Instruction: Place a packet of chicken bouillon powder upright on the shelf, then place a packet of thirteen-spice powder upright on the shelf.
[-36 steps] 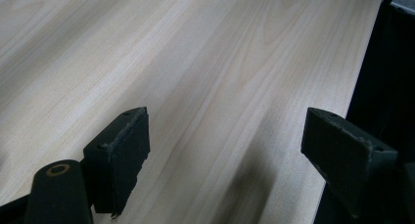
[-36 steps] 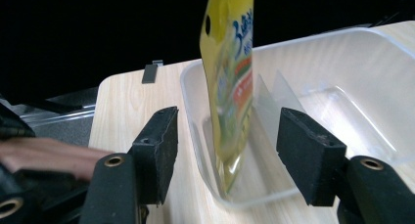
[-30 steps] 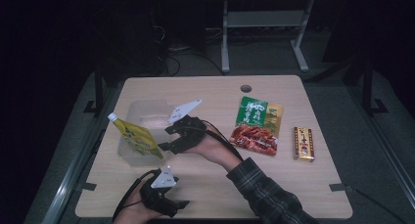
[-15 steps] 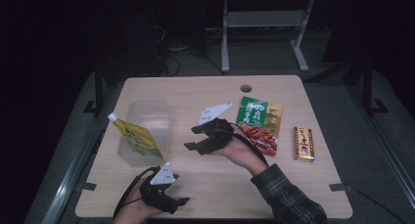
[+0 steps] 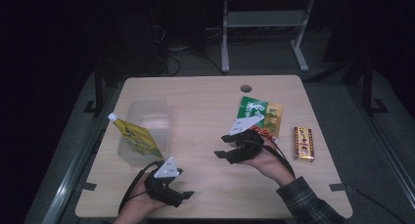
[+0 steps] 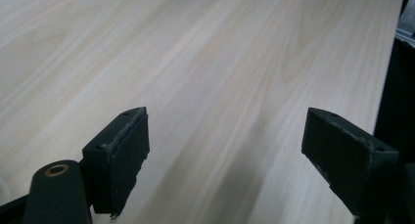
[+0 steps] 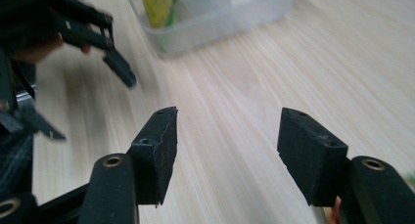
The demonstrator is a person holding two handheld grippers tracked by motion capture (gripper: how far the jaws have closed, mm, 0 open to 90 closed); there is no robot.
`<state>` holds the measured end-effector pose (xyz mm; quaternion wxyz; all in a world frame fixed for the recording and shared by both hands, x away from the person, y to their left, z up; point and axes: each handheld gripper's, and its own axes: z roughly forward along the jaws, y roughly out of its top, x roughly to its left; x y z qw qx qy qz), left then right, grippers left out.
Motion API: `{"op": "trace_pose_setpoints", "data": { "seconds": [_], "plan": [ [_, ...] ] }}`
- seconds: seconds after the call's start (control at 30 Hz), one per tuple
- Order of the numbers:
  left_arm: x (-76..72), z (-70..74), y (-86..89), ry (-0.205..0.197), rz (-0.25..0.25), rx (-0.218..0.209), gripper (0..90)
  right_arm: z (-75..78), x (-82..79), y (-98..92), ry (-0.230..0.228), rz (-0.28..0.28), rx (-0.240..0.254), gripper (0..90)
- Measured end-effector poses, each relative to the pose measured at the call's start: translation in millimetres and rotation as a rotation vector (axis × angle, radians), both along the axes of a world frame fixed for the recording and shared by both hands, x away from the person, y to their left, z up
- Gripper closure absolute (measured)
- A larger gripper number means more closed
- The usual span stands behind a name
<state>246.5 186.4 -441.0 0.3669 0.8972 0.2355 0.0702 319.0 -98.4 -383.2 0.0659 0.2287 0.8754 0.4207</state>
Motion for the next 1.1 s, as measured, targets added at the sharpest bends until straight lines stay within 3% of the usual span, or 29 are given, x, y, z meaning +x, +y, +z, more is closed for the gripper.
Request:
{"op": "trace_pose_setpoints", "data": {
  "seconds": [0.23, 0.4, 0.67, 0.9, 1.1],
  "plan": [
    [13.2, -0.4, -3.1, -0.009, 0.009, -0.01, 17.4, -10.6, -3.4, -39.0, 0.009, -0.076, -0.038, 49.1],
    [17.9, -2.1, -7.0, -0.003, 0.004, -0.011, 17.6, -17.2, -3.6, -74.4, 0.014, -0.151, -0.043, 65.1],
    [11.5, -3.4, -6.3, 0.008, 0.0, -0.022, 17.7, -27.8, 0.0, -128.4, 0.023, -0.299, -0.085, 88.1],
    [9.3, -3.8, -7.1, 0.015, -0.008, -0.034, 17.7, -33.3, 10.4, -176.3, 0.022, -0.453, -0.098, 89.7],
    [8.8, -3.7, -7.8, 0.016, -0.013, -0.035, 17.8, -39.6, 7.7, -215.3, 0.03, -0.58, -0.14, 89.8]
  ]
}}
